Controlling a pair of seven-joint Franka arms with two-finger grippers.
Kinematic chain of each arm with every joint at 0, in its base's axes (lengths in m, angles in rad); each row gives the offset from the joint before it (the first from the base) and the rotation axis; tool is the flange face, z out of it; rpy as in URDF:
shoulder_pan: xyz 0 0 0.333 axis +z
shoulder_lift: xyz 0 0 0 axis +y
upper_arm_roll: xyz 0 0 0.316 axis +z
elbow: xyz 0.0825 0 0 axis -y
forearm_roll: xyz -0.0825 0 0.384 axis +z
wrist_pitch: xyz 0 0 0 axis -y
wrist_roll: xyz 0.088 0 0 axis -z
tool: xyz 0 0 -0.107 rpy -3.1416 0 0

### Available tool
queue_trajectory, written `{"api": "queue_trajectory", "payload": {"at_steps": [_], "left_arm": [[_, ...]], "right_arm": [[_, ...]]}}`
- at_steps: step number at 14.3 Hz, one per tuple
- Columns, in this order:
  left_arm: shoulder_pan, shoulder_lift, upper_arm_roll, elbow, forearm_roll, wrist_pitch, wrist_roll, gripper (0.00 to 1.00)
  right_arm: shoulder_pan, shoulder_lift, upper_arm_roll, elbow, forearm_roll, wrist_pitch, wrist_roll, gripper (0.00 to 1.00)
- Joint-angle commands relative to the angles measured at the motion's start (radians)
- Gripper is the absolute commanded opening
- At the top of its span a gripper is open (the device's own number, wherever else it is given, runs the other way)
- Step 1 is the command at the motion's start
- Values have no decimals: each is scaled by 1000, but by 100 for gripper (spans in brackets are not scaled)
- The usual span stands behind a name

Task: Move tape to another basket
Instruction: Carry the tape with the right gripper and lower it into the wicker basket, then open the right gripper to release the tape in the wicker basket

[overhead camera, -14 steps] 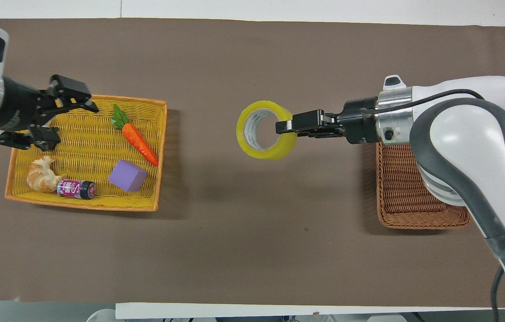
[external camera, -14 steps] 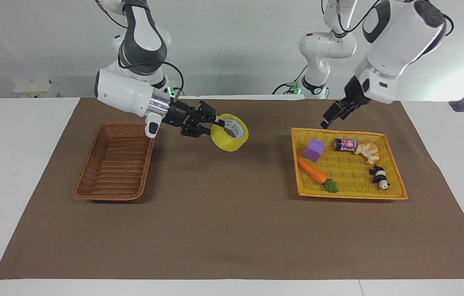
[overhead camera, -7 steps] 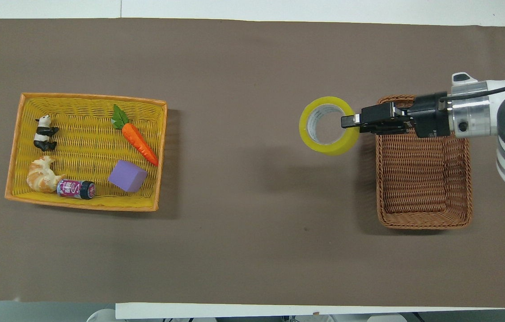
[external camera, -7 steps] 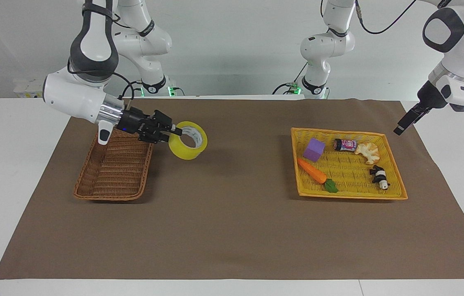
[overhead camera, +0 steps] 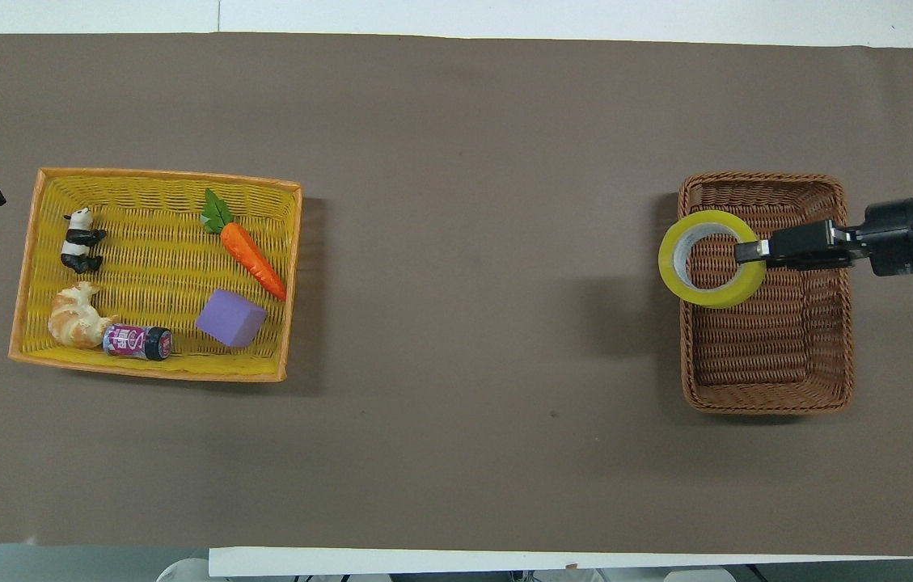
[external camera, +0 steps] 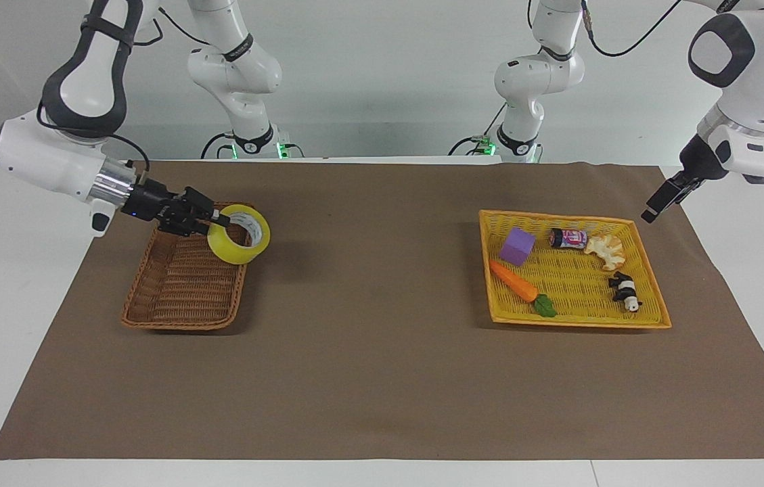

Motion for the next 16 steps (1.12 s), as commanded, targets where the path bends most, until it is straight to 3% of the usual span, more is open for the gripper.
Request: {"api": "queue_trajectory", "payload": {"at_steps": [1,8,11,12,13,14,16], "left_arm": [[-1,-10,2,-13,20,6,5,100],[-41,2,-7,31,25,-1,40,100],[-27,-6,4,14,22,-17,179,100],[-27,-6,5,11,22,-18,202,100],[-28,-7,5,-4,22,-6,206,100],[-28,-6,5,-10,22,-2,207,100],[-33,-1,2,-15,22,-3,207,100]], "right_arm": [[-74,18,11,-33,-49,-15,-130,0],[-148,133,11,-33,-140,44,-339,0],[-151,151,11,-50,-149,90,-369,0],[-151,150,11,-59,-151,103,-367,5],[-150,150,11,-61,-154,107,-367,17],[-150,150,11,-58,-164,107,-366,41],[-153,151,11,-52,-169,105,-364,100]]}}
